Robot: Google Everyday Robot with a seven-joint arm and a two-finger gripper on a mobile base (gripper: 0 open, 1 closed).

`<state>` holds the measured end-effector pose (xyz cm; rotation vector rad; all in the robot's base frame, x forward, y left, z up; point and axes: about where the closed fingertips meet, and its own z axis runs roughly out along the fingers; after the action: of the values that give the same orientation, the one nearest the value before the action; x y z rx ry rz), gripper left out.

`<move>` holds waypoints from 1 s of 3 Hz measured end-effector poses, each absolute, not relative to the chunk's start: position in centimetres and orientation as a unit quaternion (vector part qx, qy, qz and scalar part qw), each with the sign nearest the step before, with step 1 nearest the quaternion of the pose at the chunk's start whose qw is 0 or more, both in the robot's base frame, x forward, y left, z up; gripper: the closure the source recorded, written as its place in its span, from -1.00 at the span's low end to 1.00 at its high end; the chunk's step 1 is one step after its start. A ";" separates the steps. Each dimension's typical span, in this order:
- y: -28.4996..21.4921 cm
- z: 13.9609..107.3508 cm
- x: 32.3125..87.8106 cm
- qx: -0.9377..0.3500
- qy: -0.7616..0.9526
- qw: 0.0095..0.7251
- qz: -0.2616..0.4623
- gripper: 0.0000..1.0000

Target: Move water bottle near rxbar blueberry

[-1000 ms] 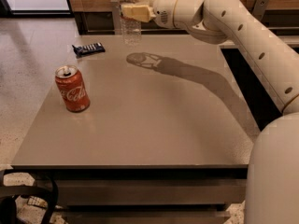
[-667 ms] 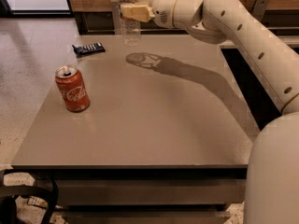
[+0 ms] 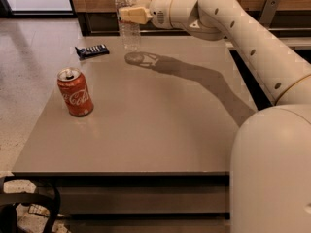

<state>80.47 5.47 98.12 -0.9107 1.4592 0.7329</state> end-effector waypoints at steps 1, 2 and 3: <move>6.5 96.8 81.4 -0.391 0.639 0.582 0.317 1.00; 7.2 95.7 81.9 -0.382 0.641 0.581 0.326 1.00; 8.3 94.8 81.9 -0.380 0.635 0.583 0.336 1.00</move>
Offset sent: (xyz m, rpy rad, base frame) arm 0.0203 0.0195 -0.0370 0.0393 0.0625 -0.0083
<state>81.85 8.28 94.75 -0.8863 1.4826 0.7845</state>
